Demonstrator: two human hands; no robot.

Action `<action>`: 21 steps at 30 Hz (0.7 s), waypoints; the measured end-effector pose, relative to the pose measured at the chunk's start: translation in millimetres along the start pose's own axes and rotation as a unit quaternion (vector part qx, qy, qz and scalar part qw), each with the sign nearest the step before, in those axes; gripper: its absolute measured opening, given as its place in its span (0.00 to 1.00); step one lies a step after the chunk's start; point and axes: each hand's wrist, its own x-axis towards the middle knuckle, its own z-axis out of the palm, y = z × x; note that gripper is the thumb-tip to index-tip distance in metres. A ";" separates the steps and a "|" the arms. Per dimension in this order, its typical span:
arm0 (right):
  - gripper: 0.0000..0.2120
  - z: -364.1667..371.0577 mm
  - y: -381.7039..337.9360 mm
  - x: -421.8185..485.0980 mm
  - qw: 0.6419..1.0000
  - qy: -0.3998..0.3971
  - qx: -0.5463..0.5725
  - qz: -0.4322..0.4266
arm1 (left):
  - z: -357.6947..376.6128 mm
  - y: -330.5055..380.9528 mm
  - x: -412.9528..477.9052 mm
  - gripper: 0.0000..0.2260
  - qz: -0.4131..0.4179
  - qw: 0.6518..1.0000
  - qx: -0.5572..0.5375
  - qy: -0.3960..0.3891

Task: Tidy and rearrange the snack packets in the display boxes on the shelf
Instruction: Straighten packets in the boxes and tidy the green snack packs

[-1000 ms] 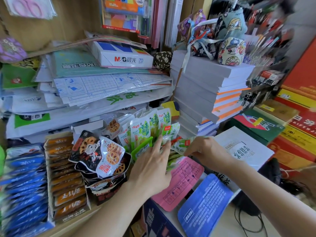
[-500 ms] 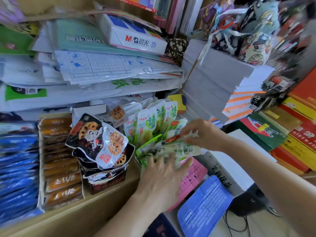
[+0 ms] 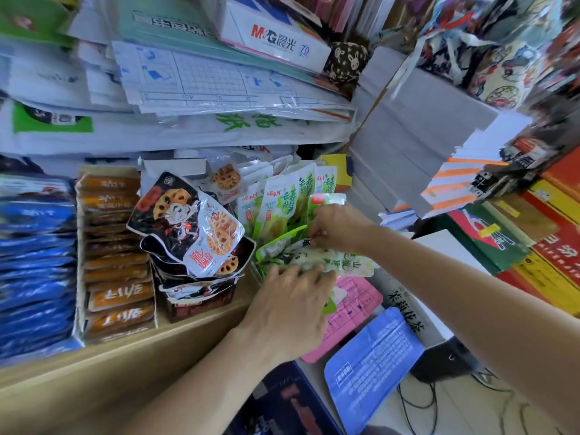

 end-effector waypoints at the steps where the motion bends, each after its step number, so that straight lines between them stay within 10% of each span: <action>1: 0.06 2.4 -2.2 2.8 1.000 0.014 -0.004 0.005 | -1.1 -0.7 0.5 0.28 -0.001 1.000 -0.006 0.004; 7: 0.02 5.4 23.8 -9.7 0.984 0.132 0.121 0.014 | -1.4 0.0 -3.5 0.27 -0.003 1.000 -0.023 0.021; 21: 0.10 -37.7 4.4 -97.7 0.762 0.389 0.500 0.135 | -31.7 -2.8 1.2 0.22 -0.003 0.990 0.022 0.136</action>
